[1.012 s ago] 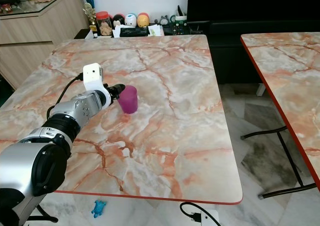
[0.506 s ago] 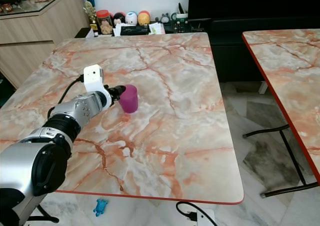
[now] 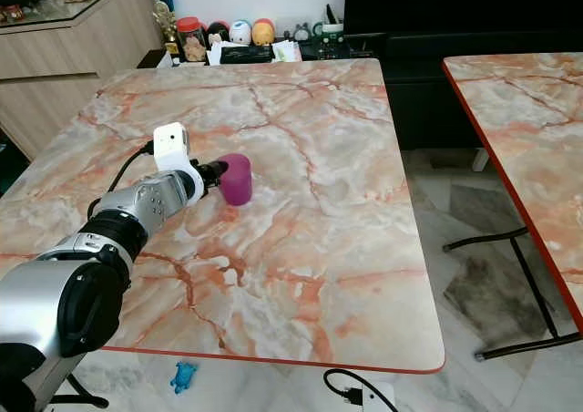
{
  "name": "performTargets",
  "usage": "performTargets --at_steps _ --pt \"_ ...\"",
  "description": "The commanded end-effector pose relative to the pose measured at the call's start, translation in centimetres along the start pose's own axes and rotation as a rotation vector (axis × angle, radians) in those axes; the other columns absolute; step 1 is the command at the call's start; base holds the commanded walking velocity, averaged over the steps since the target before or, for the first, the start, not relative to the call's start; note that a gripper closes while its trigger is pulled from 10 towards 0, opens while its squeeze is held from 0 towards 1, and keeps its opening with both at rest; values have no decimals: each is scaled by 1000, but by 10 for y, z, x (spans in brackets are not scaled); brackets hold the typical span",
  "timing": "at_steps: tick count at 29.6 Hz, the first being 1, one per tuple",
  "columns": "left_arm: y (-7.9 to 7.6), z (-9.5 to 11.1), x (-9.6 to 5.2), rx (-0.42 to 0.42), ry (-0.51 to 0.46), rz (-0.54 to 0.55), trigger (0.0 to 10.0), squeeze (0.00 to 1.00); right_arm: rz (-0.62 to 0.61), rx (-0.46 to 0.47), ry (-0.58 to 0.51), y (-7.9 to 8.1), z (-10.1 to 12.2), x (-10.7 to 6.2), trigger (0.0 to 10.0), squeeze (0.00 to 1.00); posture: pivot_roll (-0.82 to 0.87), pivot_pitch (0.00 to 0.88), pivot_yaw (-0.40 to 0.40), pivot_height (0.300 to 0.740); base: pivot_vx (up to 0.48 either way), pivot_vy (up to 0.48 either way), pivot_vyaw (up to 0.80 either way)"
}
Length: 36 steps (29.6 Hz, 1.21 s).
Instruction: Setting the table
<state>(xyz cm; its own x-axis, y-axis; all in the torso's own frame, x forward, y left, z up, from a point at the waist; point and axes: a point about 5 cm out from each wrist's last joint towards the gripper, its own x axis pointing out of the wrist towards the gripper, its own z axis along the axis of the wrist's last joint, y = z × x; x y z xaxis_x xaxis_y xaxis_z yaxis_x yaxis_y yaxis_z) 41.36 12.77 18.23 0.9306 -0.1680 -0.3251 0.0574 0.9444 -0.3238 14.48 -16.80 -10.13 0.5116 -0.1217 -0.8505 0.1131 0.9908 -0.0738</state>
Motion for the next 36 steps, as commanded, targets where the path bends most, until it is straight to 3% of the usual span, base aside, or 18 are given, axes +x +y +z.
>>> performTargets --at_steps 1,2,3,16,17,18,19,20,21,22,36 --pt "1 4 0 8 -1 8 5373 0 5 -1 11 2 -4 -1 10000 0 44 33 107 740 0 0 0" --pt "1 4 0 8 0 7 8078 0 5 -1 11 2 -4 -1 10000 0 45 34 107 740 0 0 0" --pt "0 4 0 7 0 5 10000 0 6 -1 11 2 -4 -1 10000 0 45 34 107 740 0 0 0" --pt "0 4 0 1 3 1 10000 0 8 -2 12 4 -3 -1 10000 0 48 33 108 740 0 0 0" --pt "0 3 0 -8 7 -1 8275 0 9 -2 12 4 -3 -1 10000 0 47 33 108 740 0 0 0" --pt "0 3 0 -15 9 -2 8275 0 9 -3 12 4 -3 -1 10000 0 47 33 108 740 0 0 0" --pt "0 3 0 -19 10 -4 6863 0 9 -3 13 4 -3 -1 10000 0 46 33 108 740 0 0 0" --pt "0 3 0 -18 10 -5 4314 0 10 -3 13 4 -3 -1 10000 0 47 34 108 740 0 0 0" --pt "0 3 0 -16 9 -5 2549 0 10 -4 13 4 -3 -1 10000 0 48 34 108 740 0 0 0" --pt "0 3 0 -15 8 -5 2078 0 10 -4 13 4 -3 -1 10000 0 48 34 108 740 0 0 0" --pt "-2 4 0 -15 4 -6 1804 0 13 -8 13 5 -3 -1 10000 0 48 31 103 740 0 0 0"
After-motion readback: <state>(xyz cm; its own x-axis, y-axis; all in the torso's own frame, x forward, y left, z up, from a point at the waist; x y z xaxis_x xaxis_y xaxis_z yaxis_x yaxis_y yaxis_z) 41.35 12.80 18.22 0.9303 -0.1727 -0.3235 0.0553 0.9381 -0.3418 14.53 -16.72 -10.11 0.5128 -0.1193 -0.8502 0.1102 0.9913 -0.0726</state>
